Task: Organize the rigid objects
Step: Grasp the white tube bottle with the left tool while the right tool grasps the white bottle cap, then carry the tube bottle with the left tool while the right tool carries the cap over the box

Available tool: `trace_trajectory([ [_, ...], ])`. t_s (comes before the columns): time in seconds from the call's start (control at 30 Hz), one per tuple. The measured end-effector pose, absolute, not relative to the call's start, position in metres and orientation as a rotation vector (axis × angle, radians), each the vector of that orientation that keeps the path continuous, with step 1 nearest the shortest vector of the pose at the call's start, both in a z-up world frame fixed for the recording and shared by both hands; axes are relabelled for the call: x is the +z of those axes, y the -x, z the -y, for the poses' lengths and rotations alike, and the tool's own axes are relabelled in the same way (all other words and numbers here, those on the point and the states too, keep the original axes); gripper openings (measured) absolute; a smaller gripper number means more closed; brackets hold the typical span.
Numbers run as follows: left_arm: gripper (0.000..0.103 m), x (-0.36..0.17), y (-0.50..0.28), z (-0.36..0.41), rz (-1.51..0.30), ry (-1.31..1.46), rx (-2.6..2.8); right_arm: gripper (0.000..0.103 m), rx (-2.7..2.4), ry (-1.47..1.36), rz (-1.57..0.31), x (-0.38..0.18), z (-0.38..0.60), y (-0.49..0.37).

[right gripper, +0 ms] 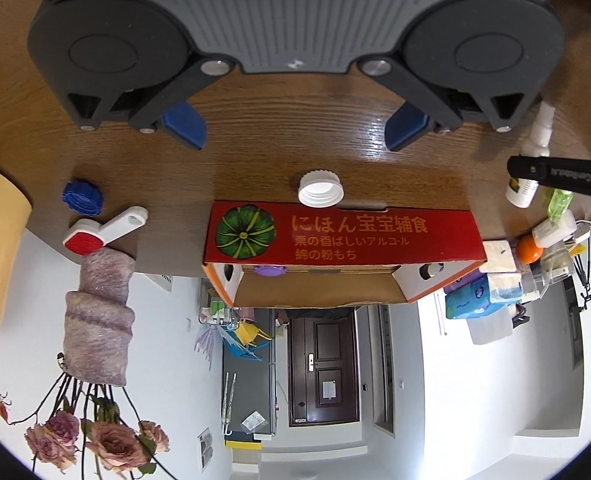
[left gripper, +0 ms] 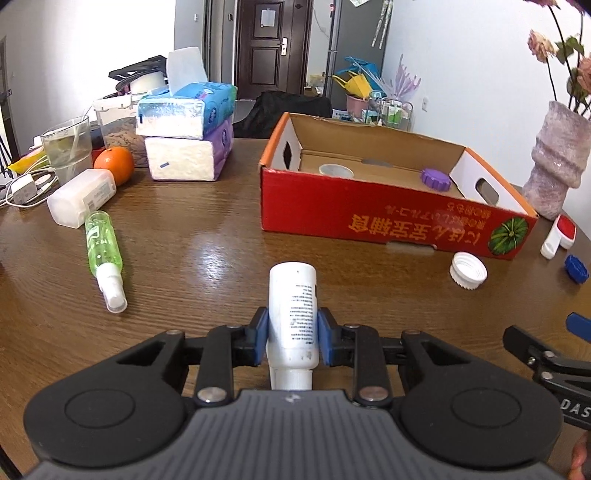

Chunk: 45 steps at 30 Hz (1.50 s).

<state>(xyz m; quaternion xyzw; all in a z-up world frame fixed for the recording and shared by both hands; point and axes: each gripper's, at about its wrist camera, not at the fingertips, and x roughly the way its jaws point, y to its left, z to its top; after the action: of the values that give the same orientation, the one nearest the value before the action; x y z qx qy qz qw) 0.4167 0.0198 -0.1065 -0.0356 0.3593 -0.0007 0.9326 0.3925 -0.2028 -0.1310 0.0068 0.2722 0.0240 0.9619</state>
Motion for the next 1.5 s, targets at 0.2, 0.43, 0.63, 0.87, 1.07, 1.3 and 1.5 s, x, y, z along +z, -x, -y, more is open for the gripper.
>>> trace_trajectory([
  [0.2, 0.028, -0.101, -0.425, -0.035, -0.727, 0.105, 0.008, 0.1, 0.034, -0.026, -0.577, -0.136, 0.195, -0.418],
  [0.43, 0.028, -0.096, -0.434, -0.048, -0.718, 0.129, 0.015, 0.093, 0.004, -0.026, -0.61, -0.141, 0.185, -0.453],
  [0.63, 0.028, -0.093, -0.441, -0.058, -0.711, 0.145, 0.032, 0.085, -0.014, -0.017, -0.631, -0.143, 0.18, -0.475],
  [0.87, 0.028, -0.094, -0.447, -0.065, -0.711, 0.155, 0.046, 0.055, -0.012, -0.029, -0.651, -0.146, 0.178, -0.495],
  [1.07, 0.028, -0.094, -0.449, -0.07, -0.713, 0.16, 0.052, 0.039, 0.021, -0.02, -0.619, -0.144, 0.176, -0.485],
  [1.3, 0.028, -0.093, -0.448, -0.069, -0.709, 0.157, 0.052, 0.039, 0.038, -0.022, -0.524, -0.126, 0.174, -0.462],
  [1.5, 0.028, -0.086, -0.442, -0.066, -0.686, 0.152, 0.042, 0.039, 0.061, -0.037, -0.467, -0.112, 0.176, -0.444],
])
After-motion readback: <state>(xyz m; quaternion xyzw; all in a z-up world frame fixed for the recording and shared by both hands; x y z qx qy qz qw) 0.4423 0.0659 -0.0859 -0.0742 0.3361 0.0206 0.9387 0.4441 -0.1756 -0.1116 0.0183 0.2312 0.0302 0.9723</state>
